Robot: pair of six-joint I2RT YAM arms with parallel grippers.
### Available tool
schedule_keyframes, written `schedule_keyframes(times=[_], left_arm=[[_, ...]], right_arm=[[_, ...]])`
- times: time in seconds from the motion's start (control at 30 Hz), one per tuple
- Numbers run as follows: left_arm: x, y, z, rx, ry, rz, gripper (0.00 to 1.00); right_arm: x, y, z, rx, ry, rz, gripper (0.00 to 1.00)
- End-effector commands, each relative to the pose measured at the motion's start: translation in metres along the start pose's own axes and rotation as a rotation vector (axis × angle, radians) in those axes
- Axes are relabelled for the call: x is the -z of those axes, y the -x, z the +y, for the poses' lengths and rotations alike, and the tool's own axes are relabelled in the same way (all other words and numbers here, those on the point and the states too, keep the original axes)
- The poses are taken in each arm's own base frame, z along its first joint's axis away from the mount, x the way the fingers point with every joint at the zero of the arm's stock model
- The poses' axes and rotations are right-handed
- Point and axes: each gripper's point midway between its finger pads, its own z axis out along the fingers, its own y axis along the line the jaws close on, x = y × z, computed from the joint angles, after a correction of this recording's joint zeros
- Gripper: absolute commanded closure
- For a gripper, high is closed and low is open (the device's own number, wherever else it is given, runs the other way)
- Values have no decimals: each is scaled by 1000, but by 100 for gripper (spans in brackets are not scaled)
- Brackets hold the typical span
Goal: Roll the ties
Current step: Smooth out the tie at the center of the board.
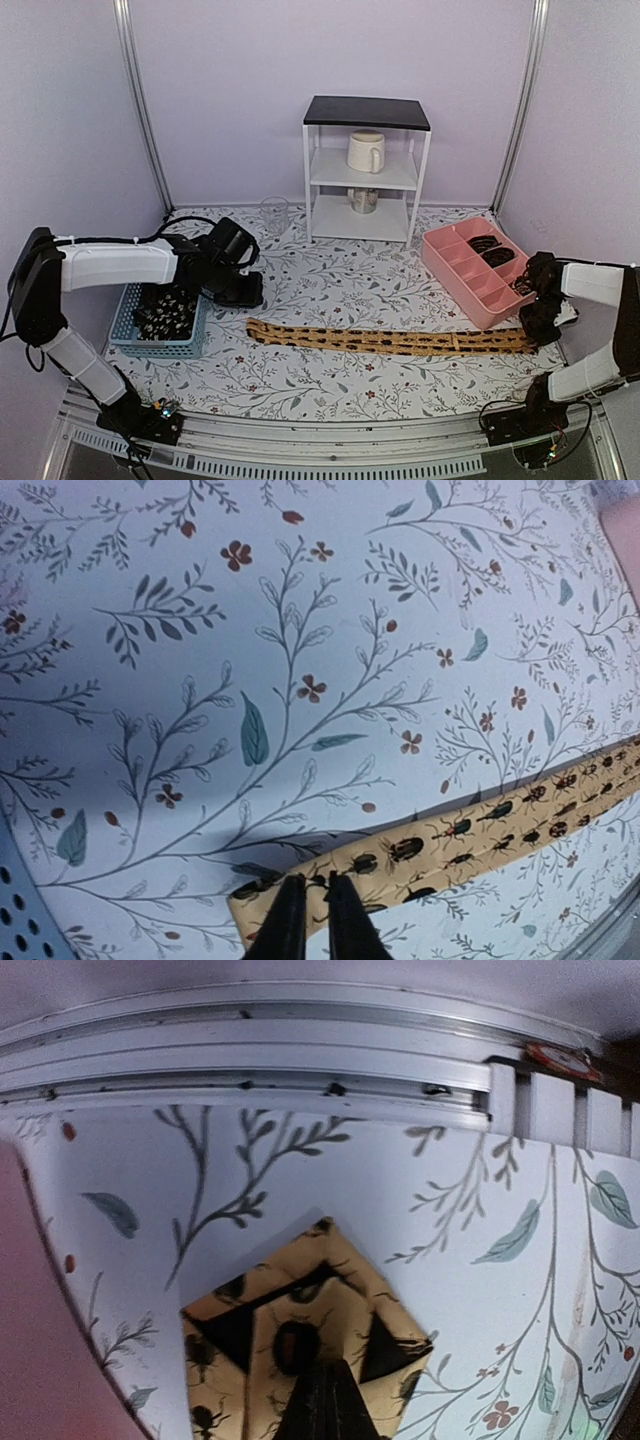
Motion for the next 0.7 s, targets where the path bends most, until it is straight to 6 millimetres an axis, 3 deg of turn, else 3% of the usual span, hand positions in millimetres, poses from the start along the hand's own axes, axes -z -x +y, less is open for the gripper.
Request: schedule_keyframes(times=[0.0,0.13,0.23,0.33,0.43,0.67], left_arm=[[-3,-10,-25,-27,-65,36,96],[-9,-23,-31,-43,-86,61,100],[-18,-33,-22,-39,-50,95,100],[-23,-39,-11,-33,-7,109,100],[-30,-48,-3,-32,21,125,100],[-37,-62,9,-7,70,168,100]], right_arm=[[27,6,36,112,178,10,100],[62,2,46,156,335,34,100],[95,-6,60,231,503,55,100],[134,-35,81,381,751,133,100],[163,-65,90,473,935,202,100],[184,-145,93,683,1010,282,100]])
